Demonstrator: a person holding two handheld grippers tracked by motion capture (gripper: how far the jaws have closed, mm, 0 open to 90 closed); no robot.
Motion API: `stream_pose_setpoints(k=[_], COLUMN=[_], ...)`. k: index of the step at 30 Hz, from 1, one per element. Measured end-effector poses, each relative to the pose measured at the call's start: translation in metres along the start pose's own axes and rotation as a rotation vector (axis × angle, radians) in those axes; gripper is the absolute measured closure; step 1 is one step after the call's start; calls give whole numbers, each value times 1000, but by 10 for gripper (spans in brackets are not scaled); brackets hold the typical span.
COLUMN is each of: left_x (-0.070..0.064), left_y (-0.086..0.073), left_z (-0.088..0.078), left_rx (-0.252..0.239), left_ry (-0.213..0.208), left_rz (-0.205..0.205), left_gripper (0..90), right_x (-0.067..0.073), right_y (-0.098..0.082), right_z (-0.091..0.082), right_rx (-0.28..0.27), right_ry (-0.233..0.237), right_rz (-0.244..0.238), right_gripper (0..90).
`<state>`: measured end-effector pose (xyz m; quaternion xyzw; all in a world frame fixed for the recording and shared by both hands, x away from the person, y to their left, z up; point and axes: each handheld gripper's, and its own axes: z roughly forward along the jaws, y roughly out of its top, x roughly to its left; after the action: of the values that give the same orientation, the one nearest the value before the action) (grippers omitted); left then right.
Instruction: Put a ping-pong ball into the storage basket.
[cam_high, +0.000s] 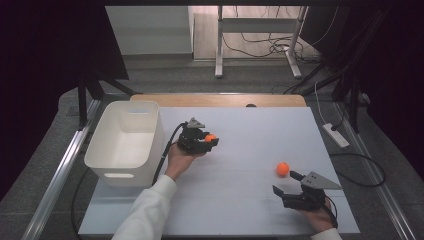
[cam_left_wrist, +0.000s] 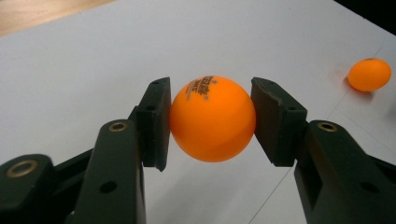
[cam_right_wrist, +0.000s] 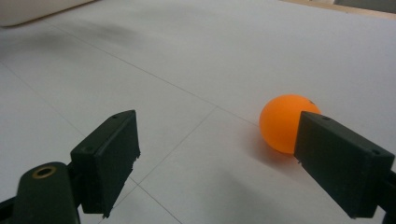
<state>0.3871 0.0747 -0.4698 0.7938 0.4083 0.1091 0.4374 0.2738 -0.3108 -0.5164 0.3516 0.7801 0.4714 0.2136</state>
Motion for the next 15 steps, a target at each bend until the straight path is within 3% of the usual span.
stream_pose_setpoints(k=[15], left_x=[-6], left_y=[3], left_z=[-18], left_rx=[-73], left_ry=[15], left_rz=[19], left_gripper=[508], right_x=[0], right_y=[0], right_z=[0], right_rx=[-3], right_ry=[-3], right_rz=[1], right_gripper=[144])
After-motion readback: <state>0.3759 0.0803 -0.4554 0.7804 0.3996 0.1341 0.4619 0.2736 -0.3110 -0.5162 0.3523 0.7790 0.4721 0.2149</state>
